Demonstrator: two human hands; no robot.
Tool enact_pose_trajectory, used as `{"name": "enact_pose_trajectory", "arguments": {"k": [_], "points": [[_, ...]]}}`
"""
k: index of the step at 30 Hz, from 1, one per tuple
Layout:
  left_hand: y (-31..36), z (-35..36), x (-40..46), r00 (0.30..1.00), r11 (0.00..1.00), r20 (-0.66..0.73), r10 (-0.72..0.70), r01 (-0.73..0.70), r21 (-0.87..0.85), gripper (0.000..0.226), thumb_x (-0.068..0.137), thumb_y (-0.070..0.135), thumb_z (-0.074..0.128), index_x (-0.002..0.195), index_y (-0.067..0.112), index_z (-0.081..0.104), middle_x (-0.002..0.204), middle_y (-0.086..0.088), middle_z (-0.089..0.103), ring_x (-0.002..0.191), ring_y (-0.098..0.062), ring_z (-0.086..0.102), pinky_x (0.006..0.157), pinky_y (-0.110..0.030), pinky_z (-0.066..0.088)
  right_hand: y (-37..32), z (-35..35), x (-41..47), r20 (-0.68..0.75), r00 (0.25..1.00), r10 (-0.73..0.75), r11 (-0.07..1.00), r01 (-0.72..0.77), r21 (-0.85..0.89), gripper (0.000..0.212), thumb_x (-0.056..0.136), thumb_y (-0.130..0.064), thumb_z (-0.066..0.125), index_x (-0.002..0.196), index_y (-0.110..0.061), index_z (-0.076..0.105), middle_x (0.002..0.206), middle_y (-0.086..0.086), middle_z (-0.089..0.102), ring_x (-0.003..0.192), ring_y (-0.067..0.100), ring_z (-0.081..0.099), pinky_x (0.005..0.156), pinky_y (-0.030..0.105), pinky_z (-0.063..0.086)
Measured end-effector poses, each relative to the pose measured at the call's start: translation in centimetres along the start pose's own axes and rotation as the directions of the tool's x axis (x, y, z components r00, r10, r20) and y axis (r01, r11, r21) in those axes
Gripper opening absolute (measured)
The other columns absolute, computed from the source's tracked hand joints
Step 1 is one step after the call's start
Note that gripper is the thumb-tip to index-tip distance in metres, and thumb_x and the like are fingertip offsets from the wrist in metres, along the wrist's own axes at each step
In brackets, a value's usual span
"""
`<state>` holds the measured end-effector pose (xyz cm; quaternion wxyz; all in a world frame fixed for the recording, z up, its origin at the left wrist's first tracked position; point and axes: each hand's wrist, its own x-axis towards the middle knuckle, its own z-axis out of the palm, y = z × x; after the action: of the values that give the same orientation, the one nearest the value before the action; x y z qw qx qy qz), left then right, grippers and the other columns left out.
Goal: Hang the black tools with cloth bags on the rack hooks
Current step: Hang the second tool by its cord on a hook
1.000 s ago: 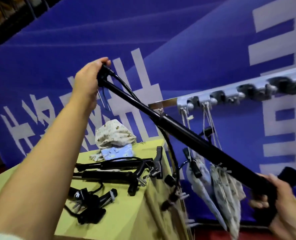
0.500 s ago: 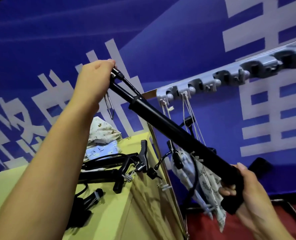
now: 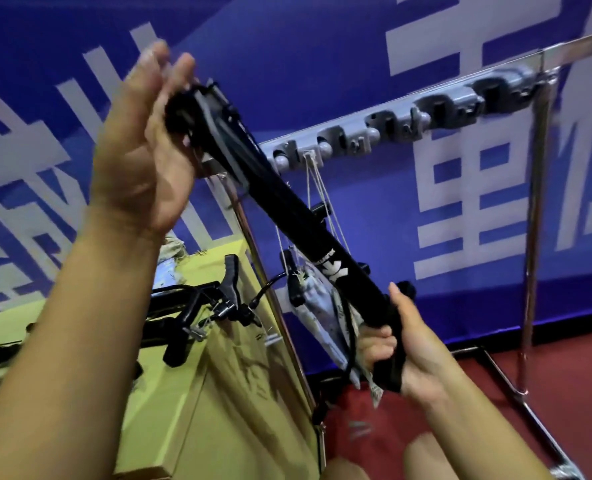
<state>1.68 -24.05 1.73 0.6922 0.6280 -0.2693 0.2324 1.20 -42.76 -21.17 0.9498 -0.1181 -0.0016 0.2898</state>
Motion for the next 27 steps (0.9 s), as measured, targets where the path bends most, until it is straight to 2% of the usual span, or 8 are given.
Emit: {"name": "enact_pose_trajectory", "arguments": {"k": [4,6,9,12,15,19,23,27], "points": [[-3.2,1.3,-3.5,0.969,0.988,0.192,-0.156,0.157,0.009,0.095,0.064,0.053,0.077,0.138,0.011,0.035,0.121,-0.003,0.058,0.111,-0.019,0.061,0.088,-0.038,0.051,0.1,0.9,-0.4,0.090,0.959,0.269,0.961,-0.274,0.049,0.055,0.039,-0.014,0.094,0.072,0.001,0.054,0.046,0.006,0.039,0.031,0.013,0.040,0.026,0.019,0.036],[-5.5,2.2,-5.9,0.940,0.975,0.259,-0.220,0.220,0.031,0.077,0.064,0.040,0.081,0.127,0.018,0.045,0.112,-0.010,0.066,0.100,-0.026,0.067,0.084,-0.040,0.053,0.5,1.6,-0.7,0.030,0.967,0.255,0.967,-0.255,-0.007,0.067,0.036,-0.021,0.094,0.082,-0.002,0.050,0.051,0.007,0.041,0.032,0.011,0.040,0.025,0.018,0.036],[-6.7,4.3,-7.4,0.982,0.981,0.017,-0.190,0.189,0.052,0.033,0.074,0.013,0.071,0.100,0.014,0.052,0.074,-0.007,0.068,0.061,-0.022,0.067,0.064,-0.036,0.055,1.6,1.4,-0.1,-0.179,0.983,0.028,0.935,-0.089,-0.344,0.062,0.068,-0.058,0.067,0.111,-0.015,0.056,0.088,0.013,0.060,0.060,0.018,0.060,0.044,0.024,0.051],[-7.1,5.6,-7.0,0.971,0.949,-0.139,-0.194,0.222,0.224,0.024,0.081,0.018,0.072,0.092,0.014,0.051,0.070,-0.003,0.068,0.057,-0.019,0.069,0.056,-0.029,0.054,2.5,1.3,-0.6,-0.028,0.818,-0.575,0.260,0.149,-0.954,0.064,0.066,-0.084,0.034,0.117,-0.047,0.040,0.136,-0.002,0.048,0.123,0.016,0.047,0.104,0.038,0.037],[-7.1,6.7,-7.3,0.967,0.944,-0.108,-0.229,0.248,0.219,0.045,0.071,0.038,0.079,0.097,0.016,0.049,0.084,-0.012,0.066,0.066,-0.020,0.071,0.065,-0.035,0.058,2.6,2.8,-1.8,0.310,0.844,-0.438,-0.073,0.311,-0.948,0.065,0.065,-0.070,0.054,0.123,-0.043,0.039,0.128,-0.017,0.053,0.118,0.000,0.049,0.097,0.025,0.039],[-7.2,7.1,-8.4,0.959,0.957,0.043,-0.280,0.276,0.091,0.042,0.069,0.041,0.065,0.099,0.016,0.052,0.088,-0.004,0.070,0.081,-0.014,0.069,0.077,-0.031,0.057,2.5,4.0,-2.4,0.382,0.797,-0.467,0.268,0.539,-0.798,0.025,0.084,-0.023,0.064,0.107,-0.021,0.055,0.093,-0.018,0.070,0.088,-0.004,0.064,0.071,0.011,0.047],[-8.7,5.8,-11.6,0.957,0.956,0.060,-0.283,0.277,0.100,0.025,0.081,0.000,0.067,0.097,0.017,0.059,0.089,0.006,0.067,0.083,-0.001,0.065,0.071,-0.013,0.049,1.4,4.6,-2.6,0.364,0.751,-0.551,0.384,0.615,-0.689,0.027,0.075,-0.035,0.070,0.099,-0.027,0.059,0.092,-0.009,0.071,0.088,0.005,0.065,0.075,0.019,0.051],[-10.7,4.3,-15.5,0.968,0.929,-0.061,-0.244,0.251,0.272,0.030,0.069,0.042,0.067,0.097,0.032,0.061,0.106,0.007,0.066,0.104,-0.001,0.060,0.086,-0.014,0.047,0.4,5.4,-3.3,0.337,0.726,-0.599,0.470,0.661,-0.585,0.034,0.059,-0.049,0.075,0.085,-0.030,0.062,0.078,-0.003,0.067,0.071,0.010,0.062,0.066,0.026,0.054]]}}
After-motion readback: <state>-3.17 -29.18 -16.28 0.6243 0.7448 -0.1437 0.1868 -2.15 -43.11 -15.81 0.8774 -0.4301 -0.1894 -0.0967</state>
